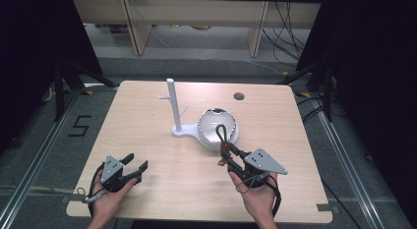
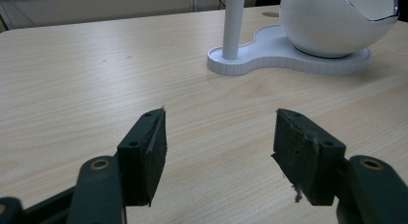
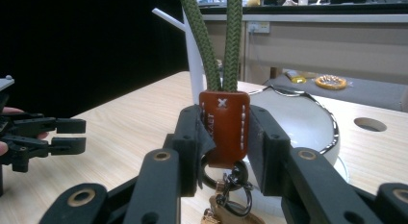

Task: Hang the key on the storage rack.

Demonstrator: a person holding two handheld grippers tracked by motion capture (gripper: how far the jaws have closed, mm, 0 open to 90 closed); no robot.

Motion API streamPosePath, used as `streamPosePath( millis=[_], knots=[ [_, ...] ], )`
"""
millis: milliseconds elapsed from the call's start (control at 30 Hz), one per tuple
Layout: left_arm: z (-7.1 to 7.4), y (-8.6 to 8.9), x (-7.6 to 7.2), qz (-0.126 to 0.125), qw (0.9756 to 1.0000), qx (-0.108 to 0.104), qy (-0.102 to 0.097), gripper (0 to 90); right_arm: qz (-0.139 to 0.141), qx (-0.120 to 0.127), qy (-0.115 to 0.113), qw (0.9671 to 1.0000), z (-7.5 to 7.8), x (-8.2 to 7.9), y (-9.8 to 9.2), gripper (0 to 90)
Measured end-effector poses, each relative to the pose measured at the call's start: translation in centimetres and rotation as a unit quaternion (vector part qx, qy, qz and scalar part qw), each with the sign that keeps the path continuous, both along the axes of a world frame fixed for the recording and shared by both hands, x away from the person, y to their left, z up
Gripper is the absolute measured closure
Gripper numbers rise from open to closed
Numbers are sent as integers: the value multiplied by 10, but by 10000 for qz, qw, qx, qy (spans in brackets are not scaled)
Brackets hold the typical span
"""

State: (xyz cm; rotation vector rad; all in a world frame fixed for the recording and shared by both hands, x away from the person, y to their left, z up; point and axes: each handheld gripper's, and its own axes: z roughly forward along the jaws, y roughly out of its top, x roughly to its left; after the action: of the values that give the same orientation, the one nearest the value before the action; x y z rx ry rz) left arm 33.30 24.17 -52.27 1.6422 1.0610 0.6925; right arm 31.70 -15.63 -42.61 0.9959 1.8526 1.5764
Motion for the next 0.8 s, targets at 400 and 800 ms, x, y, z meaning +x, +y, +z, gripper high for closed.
streamPosePath(
  millis=[400,800],
  knots=[
    [0,1,1,-33,10000,-73,-16,353,183,45,40,9998,-4,1,16,684],
    [29,-8,-9,-301,9974,-656,-90,339,249,75,159,9995,-10,3,32,684]
  ],
)
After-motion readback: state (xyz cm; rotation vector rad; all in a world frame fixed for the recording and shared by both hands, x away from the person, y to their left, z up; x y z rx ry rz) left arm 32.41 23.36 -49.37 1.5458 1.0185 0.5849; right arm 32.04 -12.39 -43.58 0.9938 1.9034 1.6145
